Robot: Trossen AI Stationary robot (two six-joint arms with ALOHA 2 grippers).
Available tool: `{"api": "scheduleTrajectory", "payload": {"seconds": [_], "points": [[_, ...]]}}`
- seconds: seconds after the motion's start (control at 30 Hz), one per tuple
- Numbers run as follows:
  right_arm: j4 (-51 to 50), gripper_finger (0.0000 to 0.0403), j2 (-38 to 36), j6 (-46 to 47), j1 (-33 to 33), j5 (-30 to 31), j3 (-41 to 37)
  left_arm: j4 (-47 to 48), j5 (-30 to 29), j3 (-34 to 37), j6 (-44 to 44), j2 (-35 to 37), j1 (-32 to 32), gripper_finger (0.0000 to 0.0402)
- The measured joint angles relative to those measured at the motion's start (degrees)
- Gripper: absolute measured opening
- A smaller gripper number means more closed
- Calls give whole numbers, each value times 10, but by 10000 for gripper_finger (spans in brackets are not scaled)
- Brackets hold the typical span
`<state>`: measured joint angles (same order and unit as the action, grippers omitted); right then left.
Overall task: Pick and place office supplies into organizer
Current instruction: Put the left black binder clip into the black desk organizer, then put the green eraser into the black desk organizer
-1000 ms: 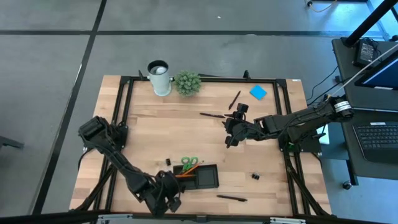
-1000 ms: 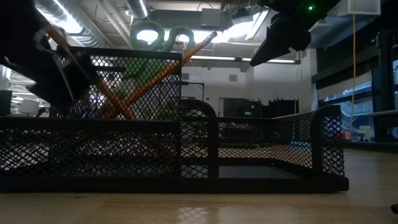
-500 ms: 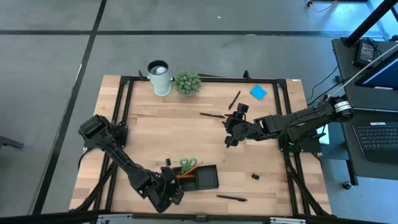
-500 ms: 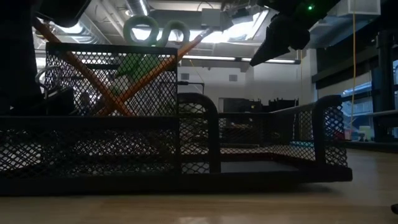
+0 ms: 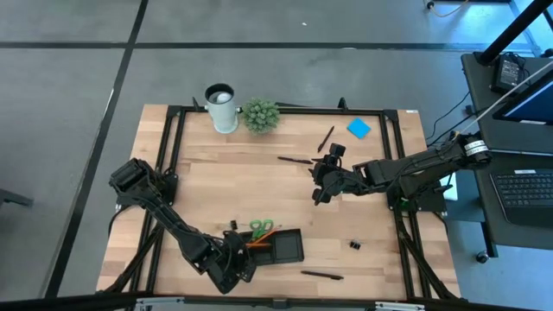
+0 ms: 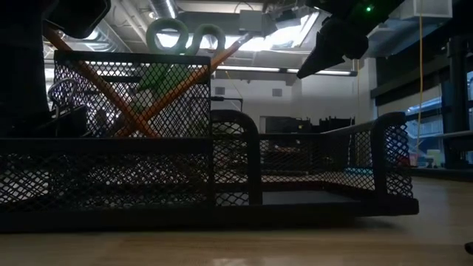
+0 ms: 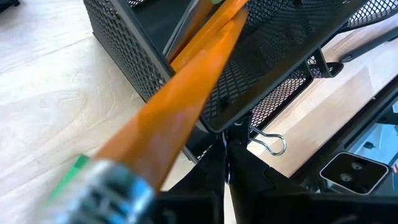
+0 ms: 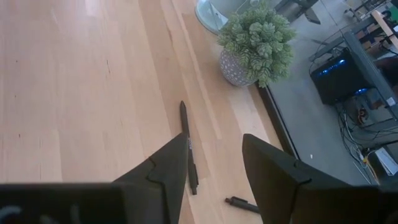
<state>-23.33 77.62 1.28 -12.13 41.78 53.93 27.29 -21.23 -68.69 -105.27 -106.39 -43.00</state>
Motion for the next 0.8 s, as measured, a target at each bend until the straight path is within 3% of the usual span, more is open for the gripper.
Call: {"api": "scheduleTrajectory", "payload": {"seconds": [0.43, 0.8], "points": [[0, 156, 0, 0, 0, 0, 0, -1, 8, 1, -5, 4, 0, 47], [0, 156, 0, -3, 0, 0, 0, 3, 7, 3, 44, 56, 1, 56]]}}
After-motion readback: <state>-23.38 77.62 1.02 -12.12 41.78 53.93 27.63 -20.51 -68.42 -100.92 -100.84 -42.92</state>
